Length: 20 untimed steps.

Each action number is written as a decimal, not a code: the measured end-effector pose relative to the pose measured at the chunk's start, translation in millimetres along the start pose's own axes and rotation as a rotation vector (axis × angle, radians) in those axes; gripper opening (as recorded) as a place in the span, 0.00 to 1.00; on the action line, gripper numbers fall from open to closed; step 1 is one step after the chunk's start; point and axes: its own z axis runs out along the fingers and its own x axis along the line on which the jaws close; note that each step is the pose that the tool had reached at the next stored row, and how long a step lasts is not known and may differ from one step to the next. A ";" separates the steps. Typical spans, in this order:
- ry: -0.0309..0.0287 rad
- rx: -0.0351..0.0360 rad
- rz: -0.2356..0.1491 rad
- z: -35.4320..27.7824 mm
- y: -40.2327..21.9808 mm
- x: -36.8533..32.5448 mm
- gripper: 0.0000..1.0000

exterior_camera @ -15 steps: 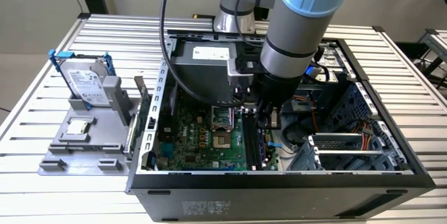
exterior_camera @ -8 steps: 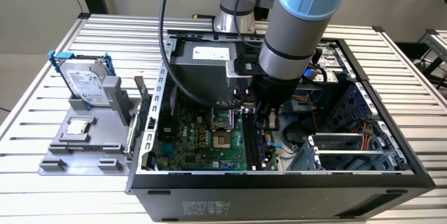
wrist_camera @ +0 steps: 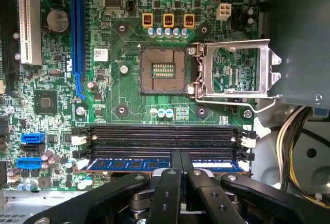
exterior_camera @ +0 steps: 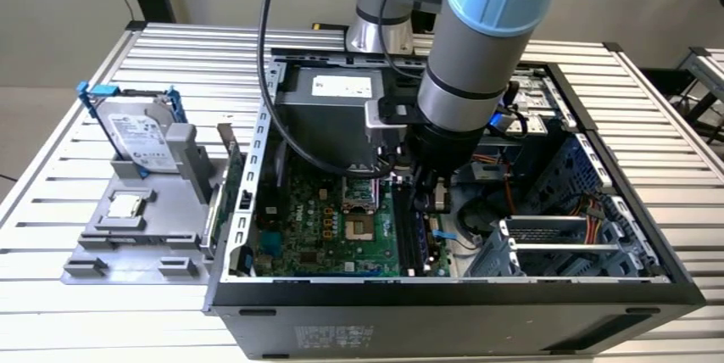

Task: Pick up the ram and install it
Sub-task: 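Press down the ram until it locks into place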

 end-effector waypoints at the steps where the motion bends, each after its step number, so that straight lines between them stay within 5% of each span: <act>1: -0.0001 0.0000 0.000 0.0 0.0 0.0 0.00; 7: 0.0002 -0.0001 0.000 -0.1 0.0 -0.1 0.00; 9: -0.0034 0.0010 0.000 -5.8 0.0 -0.5 0.00; 16: -0.0013 0.0003 0.000 -38.5 0.9 -0.3 0.00; 20: -0.0015 0.0004 0.000 -42.2 0.9 -0.3 0.00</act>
